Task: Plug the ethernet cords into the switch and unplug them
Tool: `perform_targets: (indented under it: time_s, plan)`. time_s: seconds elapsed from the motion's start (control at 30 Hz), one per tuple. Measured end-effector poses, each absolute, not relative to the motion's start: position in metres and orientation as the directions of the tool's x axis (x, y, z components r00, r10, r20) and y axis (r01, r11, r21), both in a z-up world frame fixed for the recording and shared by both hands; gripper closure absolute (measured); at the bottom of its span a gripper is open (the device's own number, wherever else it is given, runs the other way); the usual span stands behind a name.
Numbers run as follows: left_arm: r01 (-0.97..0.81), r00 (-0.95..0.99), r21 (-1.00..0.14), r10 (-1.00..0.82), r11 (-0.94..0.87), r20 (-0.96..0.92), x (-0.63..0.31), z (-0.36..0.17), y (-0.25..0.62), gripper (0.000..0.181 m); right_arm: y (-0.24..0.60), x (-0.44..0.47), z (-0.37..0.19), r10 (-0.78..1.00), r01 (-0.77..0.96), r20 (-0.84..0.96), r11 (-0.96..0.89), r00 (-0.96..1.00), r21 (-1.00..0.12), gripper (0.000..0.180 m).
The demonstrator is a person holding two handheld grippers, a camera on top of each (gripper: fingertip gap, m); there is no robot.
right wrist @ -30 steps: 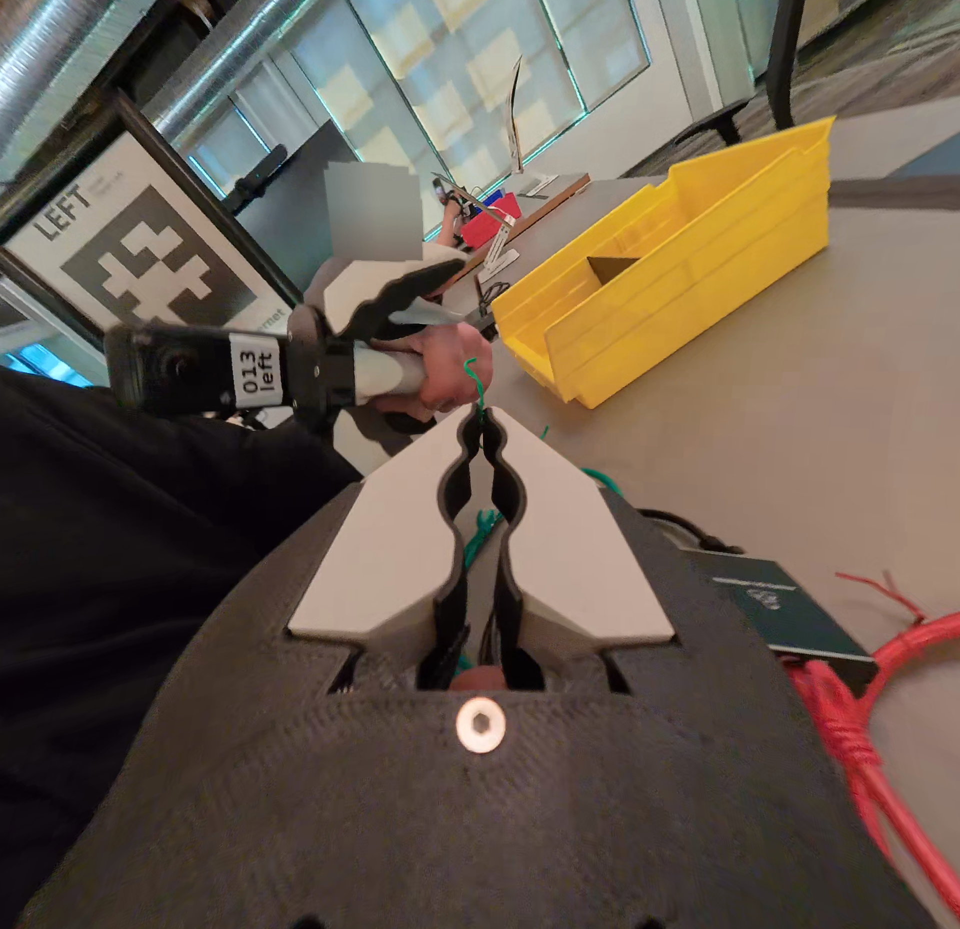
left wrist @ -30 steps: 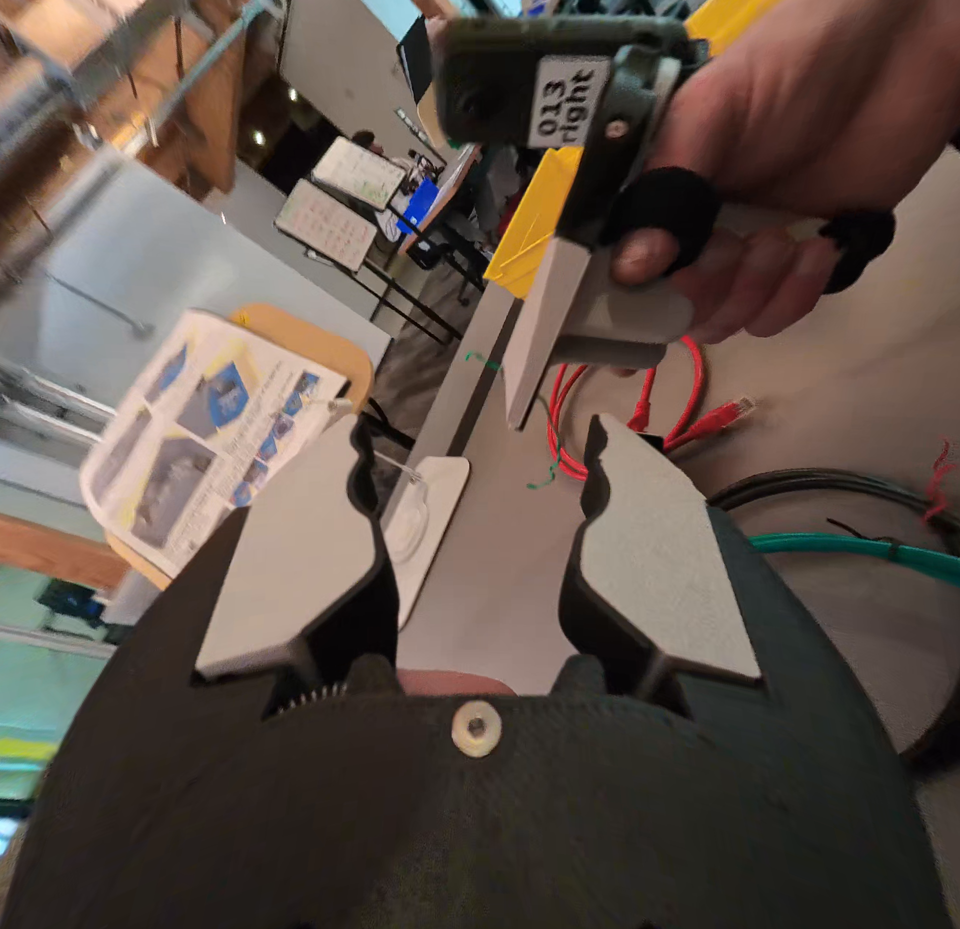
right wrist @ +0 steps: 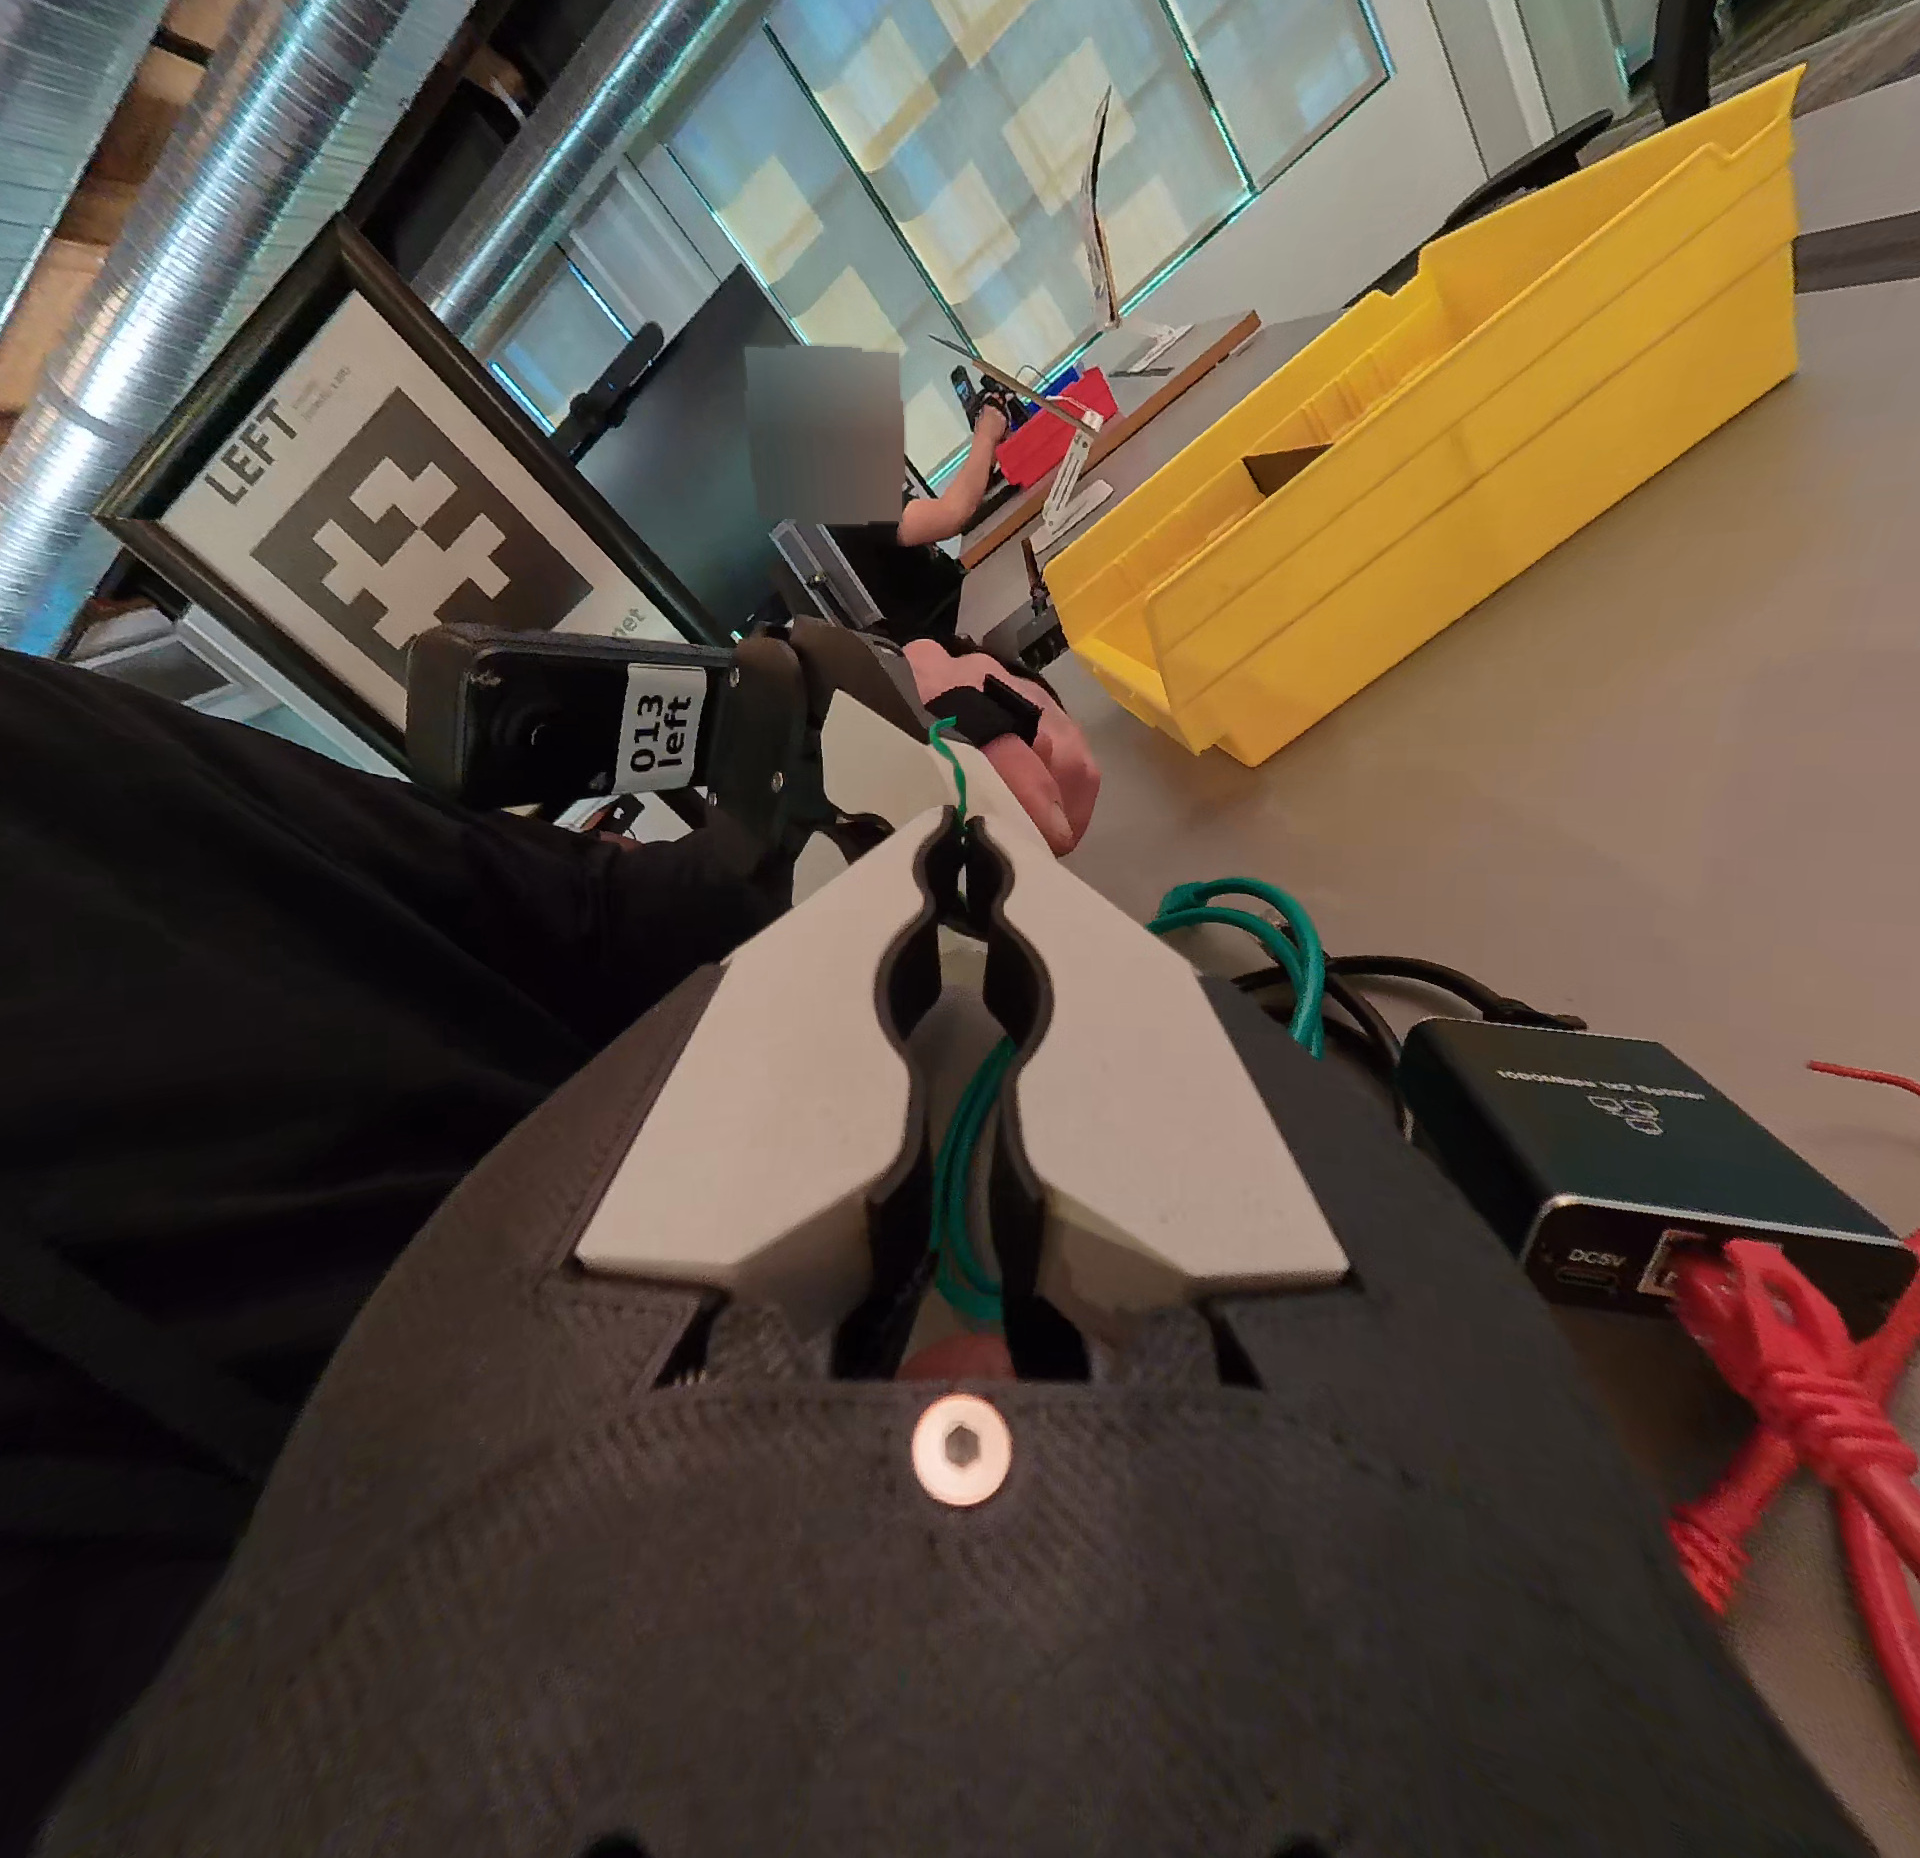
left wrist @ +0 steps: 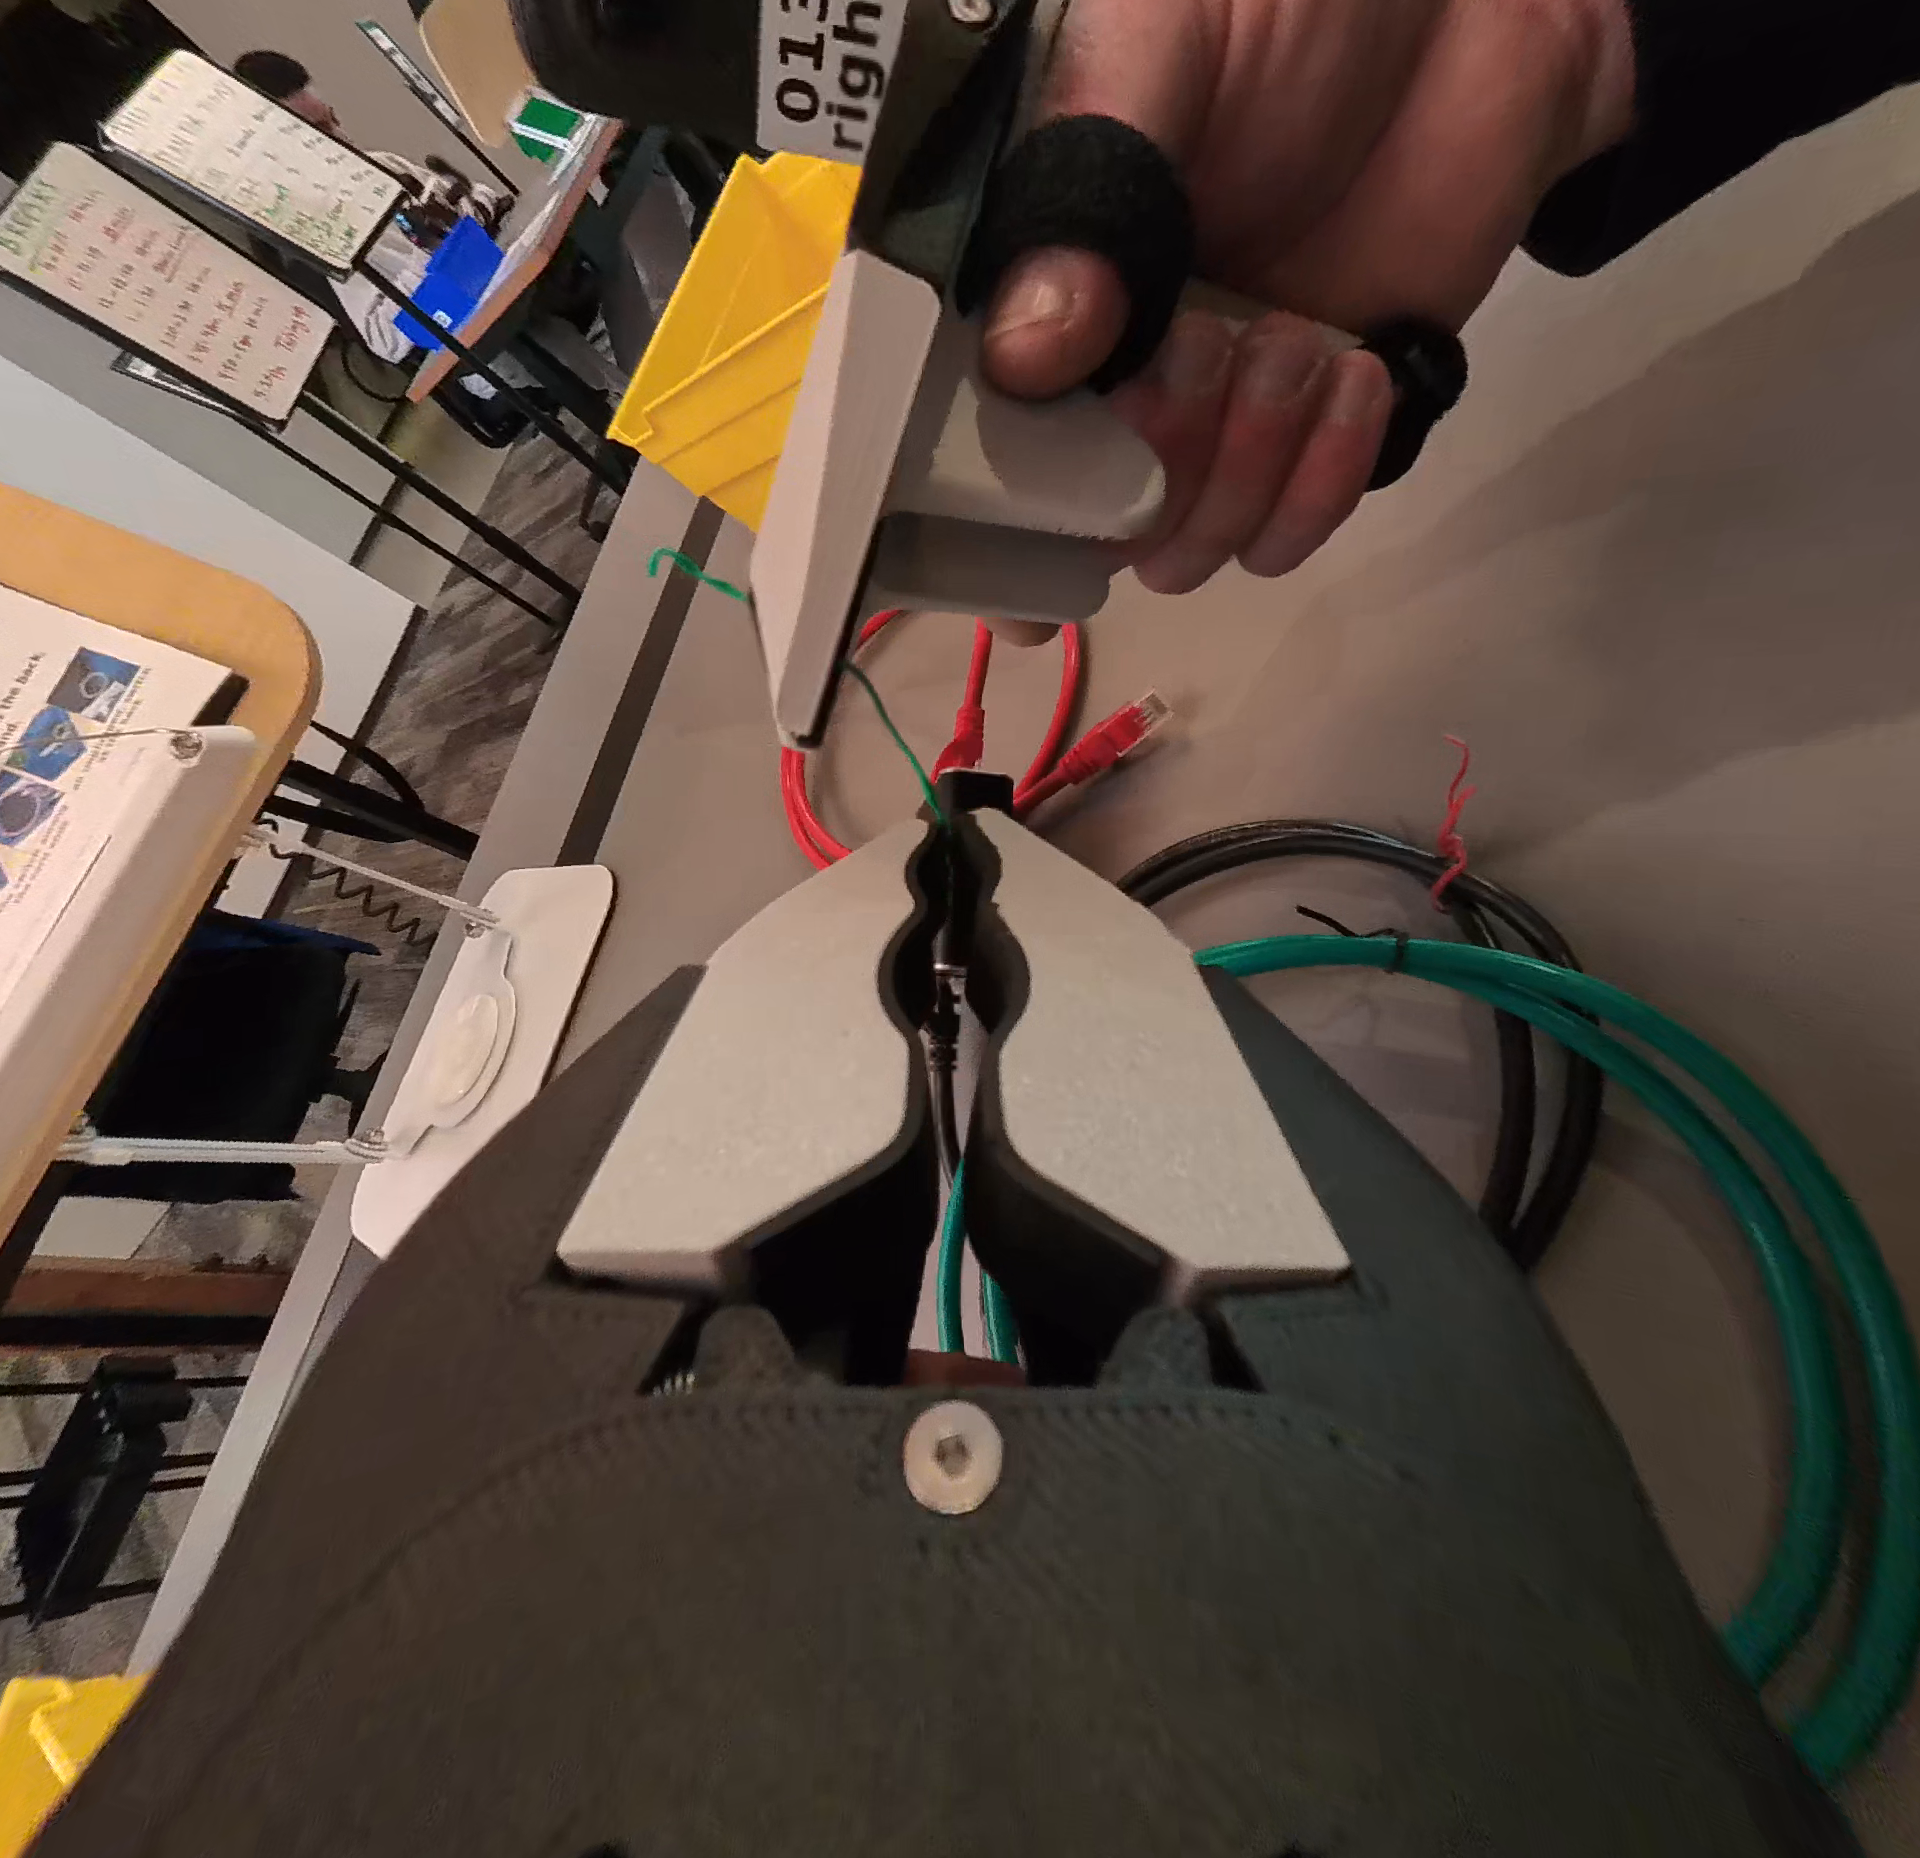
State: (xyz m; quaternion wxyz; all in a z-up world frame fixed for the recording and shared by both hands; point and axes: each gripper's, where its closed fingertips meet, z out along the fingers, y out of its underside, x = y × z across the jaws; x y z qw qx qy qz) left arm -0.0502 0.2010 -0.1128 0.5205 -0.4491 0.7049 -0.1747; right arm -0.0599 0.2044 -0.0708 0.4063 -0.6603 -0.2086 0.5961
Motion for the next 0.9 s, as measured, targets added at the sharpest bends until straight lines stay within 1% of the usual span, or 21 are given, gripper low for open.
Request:
perform_targets:
  time_s: [0.03,0.2,0.4,0.43,0.47,0.5,0.53,0.6,0.67,0.7,0.77,0.83,0.9]
  plan:
    - [-0.446,-0.046,-0.722,-0.819,0.529,-0.572,-0.051,-0.11,0.202,0.18,0.204,-0.059,-0.07,0.761,-0.21,-0.616,-0.58,0.203,-0.787,0.18]
    - [-0.44,-0.016,-0.752,-0.842,0.491,-0.54,-0.057,-0.106,0.21,0.18,0.206,-0.056,-0.071,0.777,-0.173,-0.571,-0.545,0.266,-0.821,0.18]
    - [-0.438,0.007,-0.754,-0.837,0.489,-0.547,-0.063,-0.101,0.218,0.179,0.204,-0.063,-0.069,0.801,-0.109,-0.505,-0.499,0.321,-0.86,0.18]
    - [-0.452,0.009,-0.744,-0.831,0.492,-0.556,-0.065,-0.102,0.22,0.179,0.203,-0.063,-0.067,0.804,-0.107,-0.502,-0.496,0.32,-0.862,0.18]
    - [-0.512,0.026,-0.699,-0.804,0.5,-0.594,-0.072,-0.108,0.233,0.181,0.204,-0.06,-0.06,0.808,-0.135,-0.499,-0.482,0.313,-0.866,0.18]
    - [-0.585,0.028,-0.637,-0.773,0.501,-0.634,-0.084,-0.118,0.248,0.18,0.205,-0.051,-0.046,0.811,-0.199,-0.504,-0.463,0.297,-0.863,0.18]
    - [-0.596,0.049,-0.642,-0.777,0.482,-0.628,-0.094,-0.121,0.257,0.18,0.206,-0.038,-0.032,0.812,-0.243,-0.501,-0.443,0.299,-0.863,0.18]
    - [-0.54,0.115,-0.727,-0.818,0.425,-0.564,-0.101,-0.107,0.262,0.18,0.209,-0.016,-0.023,0.815,-0.216,-0.449,-0.395,0.366,-0.893,0.18]
    - [-0.494,0.114,-0.76,-0.835,0.422,-0.538,-0.095,-0.093,0.256,0.176,0.208,-0.009,-0.025,0.804,-0.225,-0.48,-0.425,0.352,-0.877,0.18]
    - [-0.477,0.119,-0.761,-0.826,0.439,-0.551,-0.091,-0.087,0.253,0.174,0.208,-0.012,-0.033,0.798,-0.202,-0.492,-0.448,0.349,-0.871,0.18]
    - [-0.462,0.095,-0.732,-0.793,0.5,-0.601,-0.08,-0.079,0.241,0.167,0.208,-0.021,-0.045,0.789,-0.173,-0.509,-0.48,0.343,-0.86,0.18]
    - [-0.447,0.08,-0.71,-0.767,0.544,-0.637,-0.067,-0.076,0.226,0.15,0.205,-0.032,-0.047,0.793,-0.179,-0.529,-0.498,0.303,-0.849,0.18]
    - [-0.456,0.054,-0.675,-0.739,0.58,-0.671,-0.057,-0.08,0.216,0.146,0.203,-0.038,-0.046,0.795,-0.183,-0.538,-0.506,0.28,-0.843,0.18]
